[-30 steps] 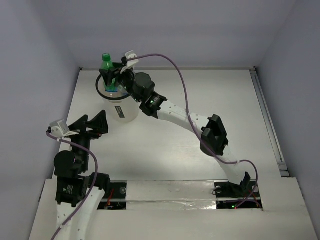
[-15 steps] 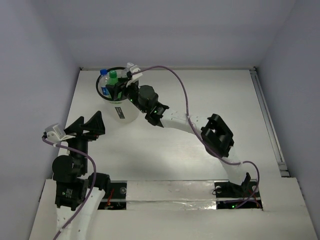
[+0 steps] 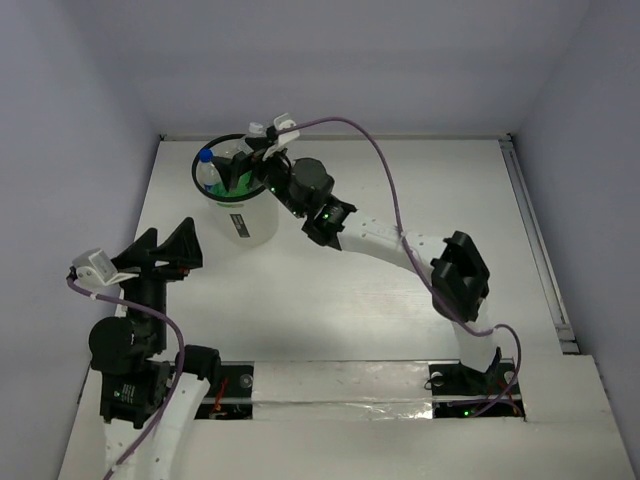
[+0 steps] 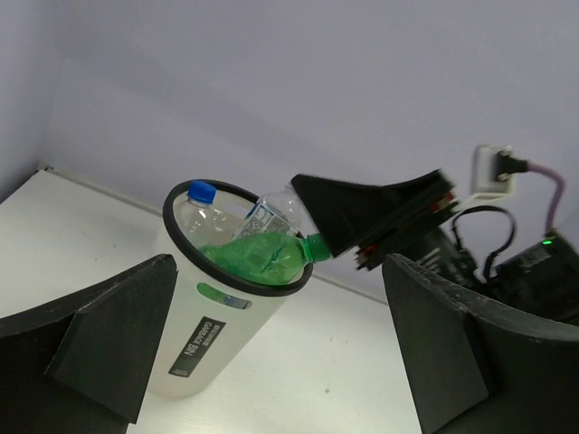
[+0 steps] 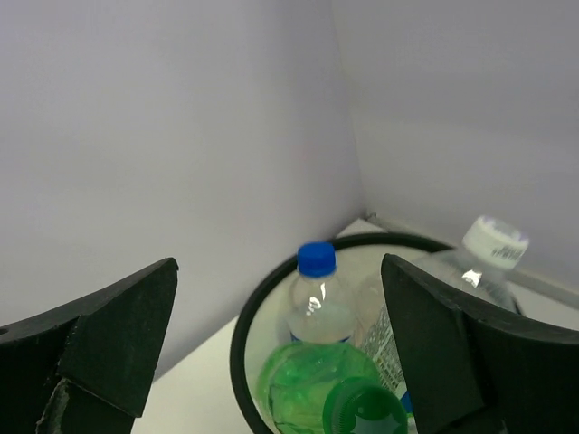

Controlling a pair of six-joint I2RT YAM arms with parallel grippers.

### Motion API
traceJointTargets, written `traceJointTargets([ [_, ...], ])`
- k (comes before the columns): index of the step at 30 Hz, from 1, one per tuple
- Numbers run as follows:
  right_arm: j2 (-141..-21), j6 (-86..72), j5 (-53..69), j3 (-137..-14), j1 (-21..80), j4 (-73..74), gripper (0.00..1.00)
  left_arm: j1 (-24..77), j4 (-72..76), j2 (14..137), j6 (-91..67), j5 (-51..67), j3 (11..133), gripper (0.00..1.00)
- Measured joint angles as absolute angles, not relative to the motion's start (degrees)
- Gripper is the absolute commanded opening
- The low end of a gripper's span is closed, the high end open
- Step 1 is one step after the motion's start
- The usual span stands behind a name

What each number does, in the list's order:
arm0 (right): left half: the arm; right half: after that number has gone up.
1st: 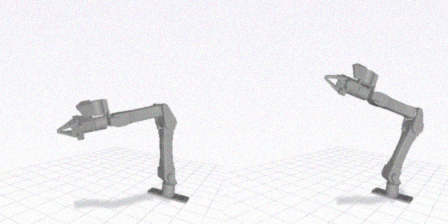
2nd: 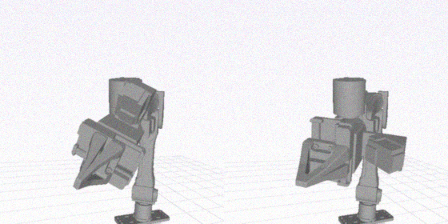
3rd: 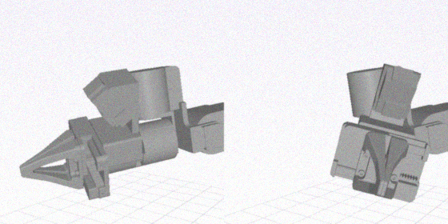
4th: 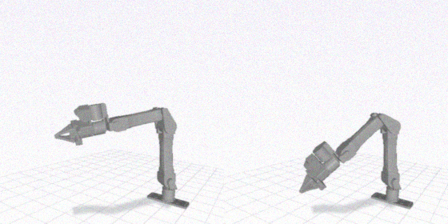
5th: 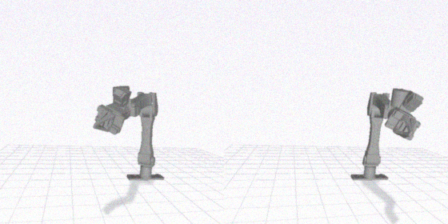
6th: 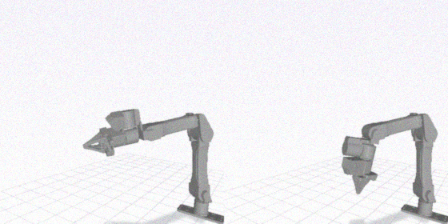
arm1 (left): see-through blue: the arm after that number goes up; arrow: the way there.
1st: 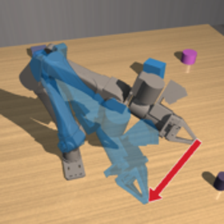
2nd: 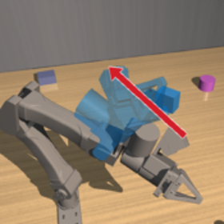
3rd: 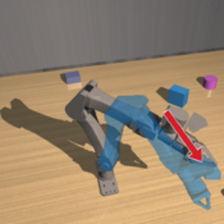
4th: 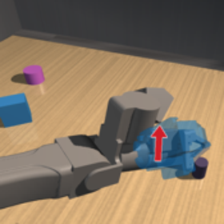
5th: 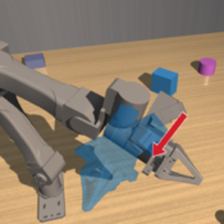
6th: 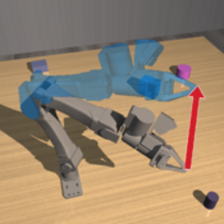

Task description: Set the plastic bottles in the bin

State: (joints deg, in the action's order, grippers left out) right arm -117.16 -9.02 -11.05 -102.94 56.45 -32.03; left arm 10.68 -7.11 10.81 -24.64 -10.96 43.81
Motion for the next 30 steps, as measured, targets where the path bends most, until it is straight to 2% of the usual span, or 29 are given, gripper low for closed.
traceJointTargets([
  [5,-109.4,-8.4,-12.8,-100.1,56.4,-30.7,1.00,10.8,-7.7,11.7,-24.6,-9.9,43.9,0.99],
  [6,-107.6,-8.3,-13.2,-99.1,56.4,-30.6,0.98,10.8,-7.9,12.1,-24.6,-9.5,43.9,0.99],
  [8,-102.1,-7.6,-14.1,-94.6,56.3,-30.4,0.84,10.8,-8.3,13.1,-24.7,-8.5,43.9,0.99],
  [9,-99.0,-7.7,-14.6,-91.8,56.3,-30.5,0.74,10.8,-8.7,13.6,-24.7,-8.0,43.9,0.99],
  [10,-95.6,-7.8,-15.0,-88.6,56.3,-30.5,0.42,10.8,-9.1,14.2,-24.6,-7.5,43.9,0.99],
  [11,-92.1,-8.0,-15.4,-85.3,56.3,-30.4,0.16,10.8,-10.1,14.8,-24.5,-6.8,44.1,0.99],
  [12,-88.3,-8.8,-16.0,-82.0,56.3,-30.2,0.15,10.8,-10.4,15.4,-24.5,-6.6,44.2,0.99],
  [13,-84.8,-9.4,-16.6,-79.0,56.3,-30.3,0.00,10.8,-11.2,16.1,-24.4,-6.2,44.4,0.99],
  [18,-61.5,-12.5,-20.6,-61.0,56.3,-27.7,0.00,10.8,-14.6,17.0,-23.7,-4.0,44.4,0.99],
  [21,-47.0,-13.8,-24.7,-52.3,56.3,-26.4,0.19,10.8,-15.3,16.5,-23.7,-3.0,43.6,0.99],
  [22,-42.3,-14.1,-26.4,-49.8,56.3,-25.4,0.33,10.8,-15.9,16.3,-23.7,-2.9,43.3,0.99],
  [24,-33.7,-14.7,-30.3,-46.0,56.3,-23.5,0.46,10.8,-16.7,16.0,-23.9,-2.2,42.6,0.99],
  [25,-29.3,-15.0,-32.7,-44.4,56.3,-23.0,0.55,10.8,-17.0,15.9,-24.0,-1.8,42.4,0.99],
  [27,-23.0,-15.1,-37.9,-41.7,56.3,-22.6,0.60,10.8,-17.2,15.8,-24.3,-0.7,42.1,0.99],
  [30,-16.3,-15.2,-44.9,-36.4,56.3,-21.7,0.61,10.8,-17.4,15.8,-24.9,0.6,42.1,0.99],
])
